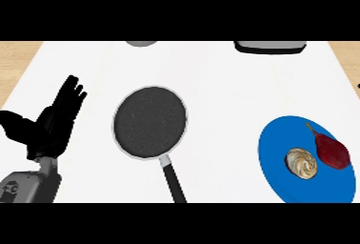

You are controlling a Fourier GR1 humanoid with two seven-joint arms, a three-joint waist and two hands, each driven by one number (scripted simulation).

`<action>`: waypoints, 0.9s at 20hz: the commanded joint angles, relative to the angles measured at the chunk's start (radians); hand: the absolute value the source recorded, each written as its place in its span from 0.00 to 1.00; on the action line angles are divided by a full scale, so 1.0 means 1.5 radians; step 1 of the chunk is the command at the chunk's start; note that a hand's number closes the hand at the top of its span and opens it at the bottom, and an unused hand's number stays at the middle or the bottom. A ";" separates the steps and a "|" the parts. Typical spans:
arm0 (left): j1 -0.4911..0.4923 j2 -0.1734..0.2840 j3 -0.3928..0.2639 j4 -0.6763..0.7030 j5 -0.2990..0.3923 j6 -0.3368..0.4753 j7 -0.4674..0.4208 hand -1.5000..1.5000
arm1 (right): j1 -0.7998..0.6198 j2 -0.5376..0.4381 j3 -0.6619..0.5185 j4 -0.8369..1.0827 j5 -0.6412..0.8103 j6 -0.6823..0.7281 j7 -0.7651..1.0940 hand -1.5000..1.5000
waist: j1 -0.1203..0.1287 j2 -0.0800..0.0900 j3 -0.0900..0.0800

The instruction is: Pick the cupcake from the plate and place it in the pan

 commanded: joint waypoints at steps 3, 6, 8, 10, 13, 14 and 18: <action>-0.016 -0.022 -0.017 -0.002 -0.023 0.022 0.021 0.50 | -0.075 0.016 0.121 -0.045 0.127 0.005 0.031 0.00 | -0.001 -0.002 -0.001; 0.005 -0.011 -0.004 -0.035 -0.012 0.014 0.031 0.50 | -0.073 -0.042 0.141 -0.044 0.170 0.040 0.033 0.00 | -0.002 -0.004 -0.001; -0.024 0.006 0.015 0.013 0.004 -0.019 0.022 0.50 | -0.075 -0.023 0.211 -0.052 0.235 0.029 0.067 0.00 | 0.000 0.000 -0.001; -0.015 0.002 0.013 -0.014 -0.006 -0.001 0.027 0.50 | -0.056 -0.068 0.226 -0.063 0.263 0.046 0.045 0.00 | -0.007 -0.003 -0.001; -0.024 -0.024 -0.001 -0.013 -0.032 0.024 0.033 0.50 | -0.039 -0.057 0.231 -0.118 0.281 0.053 0.075 0.00 | -0.018 -0.005 -0.001; 0.000 -0.001 0.036 0.007 -0.005 -0.015 0.007 0.50 | -0.067 -0.041 0.239 -0.104 0.304 0.055 0.082 0.00 | -0.011 -0.004 -0.001; 0.025 0.000 0.048 -0.004 0.000 -0.036 0.002 0.50 | 0.018 -0.079 0.213 -0.163 0.340 0.001 0.051 0.00 | -0.020 -0.006 -0.001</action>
